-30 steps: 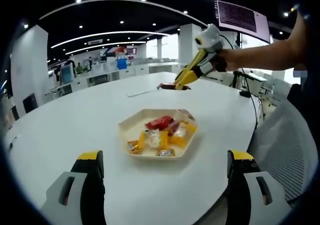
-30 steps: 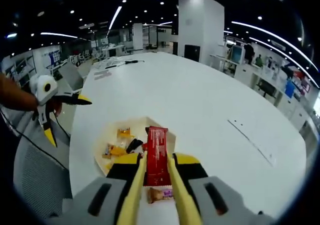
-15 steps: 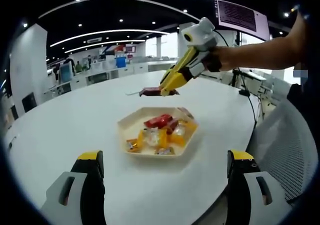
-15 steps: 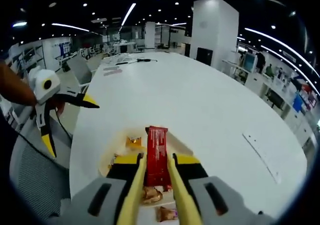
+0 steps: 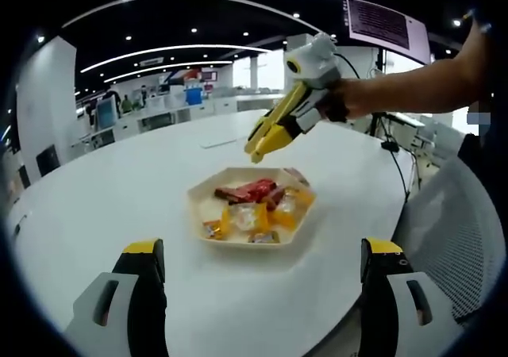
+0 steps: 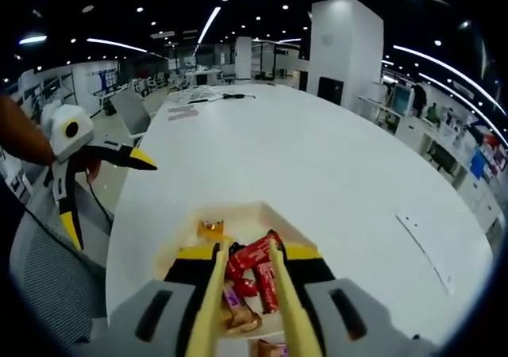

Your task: Place the target food into the container with the food tongs after gripping and lifting it, then release it inside without dropping or visibly crushing the food.

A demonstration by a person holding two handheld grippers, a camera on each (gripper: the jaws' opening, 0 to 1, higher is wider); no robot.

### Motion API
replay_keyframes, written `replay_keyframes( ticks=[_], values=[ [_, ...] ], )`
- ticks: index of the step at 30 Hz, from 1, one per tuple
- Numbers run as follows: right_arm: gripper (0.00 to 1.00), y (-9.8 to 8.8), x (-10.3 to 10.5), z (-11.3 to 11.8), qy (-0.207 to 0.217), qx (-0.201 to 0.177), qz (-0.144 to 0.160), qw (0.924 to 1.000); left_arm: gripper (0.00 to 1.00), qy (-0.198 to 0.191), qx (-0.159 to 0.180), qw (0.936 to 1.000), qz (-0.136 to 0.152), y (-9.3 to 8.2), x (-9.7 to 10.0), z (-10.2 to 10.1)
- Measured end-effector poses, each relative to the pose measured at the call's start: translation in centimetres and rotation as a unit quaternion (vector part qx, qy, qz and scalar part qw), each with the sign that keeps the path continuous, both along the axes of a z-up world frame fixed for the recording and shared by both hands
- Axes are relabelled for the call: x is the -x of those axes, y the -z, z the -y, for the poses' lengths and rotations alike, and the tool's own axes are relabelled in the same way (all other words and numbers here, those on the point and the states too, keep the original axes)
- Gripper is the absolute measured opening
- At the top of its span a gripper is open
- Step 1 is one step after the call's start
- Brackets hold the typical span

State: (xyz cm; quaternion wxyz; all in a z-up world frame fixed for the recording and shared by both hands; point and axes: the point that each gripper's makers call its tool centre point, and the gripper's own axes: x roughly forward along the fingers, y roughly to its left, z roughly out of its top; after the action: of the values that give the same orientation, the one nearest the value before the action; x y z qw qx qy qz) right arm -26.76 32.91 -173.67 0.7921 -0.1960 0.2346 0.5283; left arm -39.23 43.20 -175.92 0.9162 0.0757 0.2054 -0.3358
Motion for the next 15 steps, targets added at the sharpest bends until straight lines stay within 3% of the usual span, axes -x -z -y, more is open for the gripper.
replay_keyframes(
  ticks=[4, 9, 15],
  values=[
    [0.29, -0.9, -0.4, 1.5, 0.016, -0.013, 0.007, 0.9998, 1.00, 0.005, -0.003, 1.0000, -0.001, 0.1, 0.1, 0.2],
    [0.29, -1.7, 0.5, 4.3, 0.011, -0.015, 0.009, 0.9998, 1.00, 0.004, -0.001, 1.0000, -0.004, 0.2, 0.2, 0.1],
    [0.30, -1.4, 1.3, 8.3, 0.025, 0.000, 0.018, 0.9995, 1.00, 0.004, 0.003, 1.0000, 0.002, -0.1, 0.1, 0.1]
  ],
)
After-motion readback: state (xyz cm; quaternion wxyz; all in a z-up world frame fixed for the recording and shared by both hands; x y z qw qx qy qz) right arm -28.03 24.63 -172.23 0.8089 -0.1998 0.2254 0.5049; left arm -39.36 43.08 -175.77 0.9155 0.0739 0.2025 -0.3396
